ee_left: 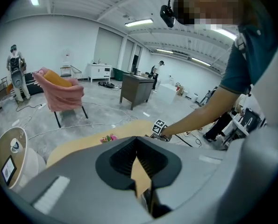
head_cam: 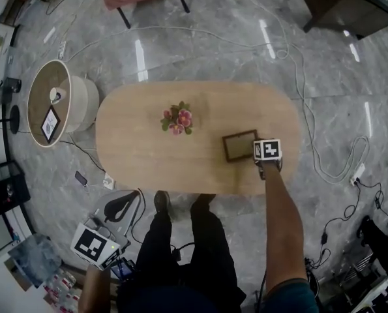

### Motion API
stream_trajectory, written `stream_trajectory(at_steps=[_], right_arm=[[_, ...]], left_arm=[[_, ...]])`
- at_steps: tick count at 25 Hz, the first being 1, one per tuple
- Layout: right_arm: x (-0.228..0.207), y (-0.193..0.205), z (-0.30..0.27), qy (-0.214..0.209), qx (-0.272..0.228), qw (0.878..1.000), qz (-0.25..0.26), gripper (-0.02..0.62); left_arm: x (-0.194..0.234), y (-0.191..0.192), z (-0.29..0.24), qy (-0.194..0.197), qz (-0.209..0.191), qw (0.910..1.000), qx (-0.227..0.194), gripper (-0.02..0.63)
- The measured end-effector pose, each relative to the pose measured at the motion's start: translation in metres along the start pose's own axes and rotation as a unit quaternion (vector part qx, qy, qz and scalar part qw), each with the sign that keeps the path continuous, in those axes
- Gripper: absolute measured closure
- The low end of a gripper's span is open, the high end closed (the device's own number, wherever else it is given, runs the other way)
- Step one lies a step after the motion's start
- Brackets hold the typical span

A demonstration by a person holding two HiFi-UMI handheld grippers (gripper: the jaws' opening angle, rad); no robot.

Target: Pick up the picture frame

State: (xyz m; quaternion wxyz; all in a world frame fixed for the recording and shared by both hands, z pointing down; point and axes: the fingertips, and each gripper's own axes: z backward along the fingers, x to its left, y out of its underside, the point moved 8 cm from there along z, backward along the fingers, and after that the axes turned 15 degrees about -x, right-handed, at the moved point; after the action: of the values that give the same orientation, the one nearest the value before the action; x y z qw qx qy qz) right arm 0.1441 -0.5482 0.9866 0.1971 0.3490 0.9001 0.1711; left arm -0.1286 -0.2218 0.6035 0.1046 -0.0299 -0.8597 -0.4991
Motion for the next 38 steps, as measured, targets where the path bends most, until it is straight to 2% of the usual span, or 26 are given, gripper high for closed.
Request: stream_trajectory(at_steps=[5, 8, 16, 26, 34, 38], right_arm=[[-0.004, -0.003, -0.001, -0.006, 0.009, 1.0, -0.017, 0.511], [-0.004, -0.003, 0.003, 0.004, 0.008, 0.999, -0.039, 0.537], [0.005, 0.003, 0.029, 0.026, -0.046, 0.993, -0.108, 0.541], [0.032, -0.023, 0.114, 0.038, -0.139, 0.98, -0.14, 0.541], [0.1, -0.062, 0.203, 0.036, -0.228, 0.965, -0.129, 0.54], [0.141, -0.082, 0.261, 0.03, -0.281, 0.952, -0.118, 0.54]], left_arm=[[0.006, 0.007, 0.001, 0.009, -0.012, 0.9998, -0.014, 0.609], [0.007, 0.006, 0.002, 0.012, -0.011, 0.9997, -0.016, 0.609], [0.016, -0.006, 0.015, 0.01, -0.018, 0.9993, -0.03, 0.609], [0.013, -0.038, 0.043, 0.017, -0.037, 0.9965, -0.072, 0.609], [0.029, -0.067, 0.098, 0.014, -0.064, 0.9915, -0.113, 0.609], [0.034, -0.078, 0.131, 0.012, -0.075, 0.9882, -0.133, 0.609]])
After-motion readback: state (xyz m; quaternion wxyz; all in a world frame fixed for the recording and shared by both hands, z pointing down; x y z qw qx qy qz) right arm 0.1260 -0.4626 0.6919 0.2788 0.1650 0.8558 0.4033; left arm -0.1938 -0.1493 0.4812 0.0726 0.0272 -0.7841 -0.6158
